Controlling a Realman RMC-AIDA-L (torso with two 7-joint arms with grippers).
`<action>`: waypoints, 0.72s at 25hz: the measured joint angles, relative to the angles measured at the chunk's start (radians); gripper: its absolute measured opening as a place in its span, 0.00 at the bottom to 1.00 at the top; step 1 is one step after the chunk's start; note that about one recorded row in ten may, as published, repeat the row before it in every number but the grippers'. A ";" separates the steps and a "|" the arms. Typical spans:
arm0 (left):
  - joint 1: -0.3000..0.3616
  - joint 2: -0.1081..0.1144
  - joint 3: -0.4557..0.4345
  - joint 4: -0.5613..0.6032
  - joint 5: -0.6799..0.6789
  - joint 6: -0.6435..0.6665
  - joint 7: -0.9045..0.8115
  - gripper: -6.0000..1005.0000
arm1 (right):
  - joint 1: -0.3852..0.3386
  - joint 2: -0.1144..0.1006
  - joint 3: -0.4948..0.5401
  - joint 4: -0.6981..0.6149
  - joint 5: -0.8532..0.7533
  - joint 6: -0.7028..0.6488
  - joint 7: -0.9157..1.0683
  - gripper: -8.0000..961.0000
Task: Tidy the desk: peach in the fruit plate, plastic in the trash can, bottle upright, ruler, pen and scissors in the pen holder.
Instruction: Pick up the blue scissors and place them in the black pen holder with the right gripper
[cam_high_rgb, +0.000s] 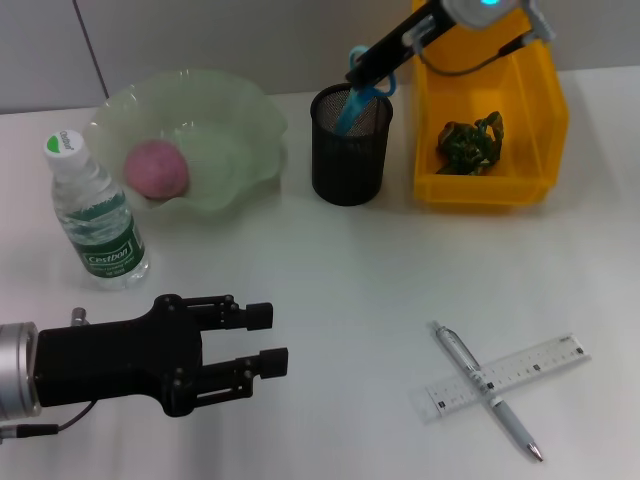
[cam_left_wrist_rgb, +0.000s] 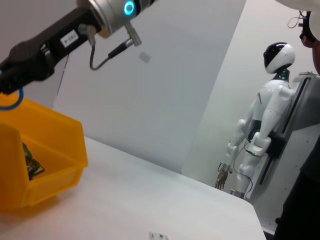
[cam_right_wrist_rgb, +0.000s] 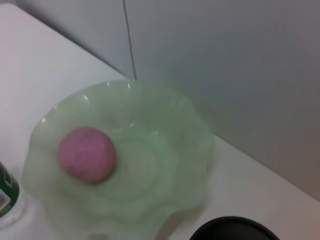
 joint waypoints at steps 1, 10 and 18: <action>-0.001 0.000 -0.001 -0.004 -0.002 0.000 0.000 0.57 | 0.001 0.008 -0.001 0.003 -0.011 0.009 0.000 0.13; -0.003 0.001 -0.024 -0.008 -0.006 0.005 -0.009 0.57 | 0.003 0.044 -0.016 0.002 -0.060 0.053 0.004 0.14; -0.001 0.002 -0.029 -0.008 -0.006 0.009 -0.009 0.57 | -0.020 0.060 -0.030 -0.031 -0.060 0.083 -0.004 0.30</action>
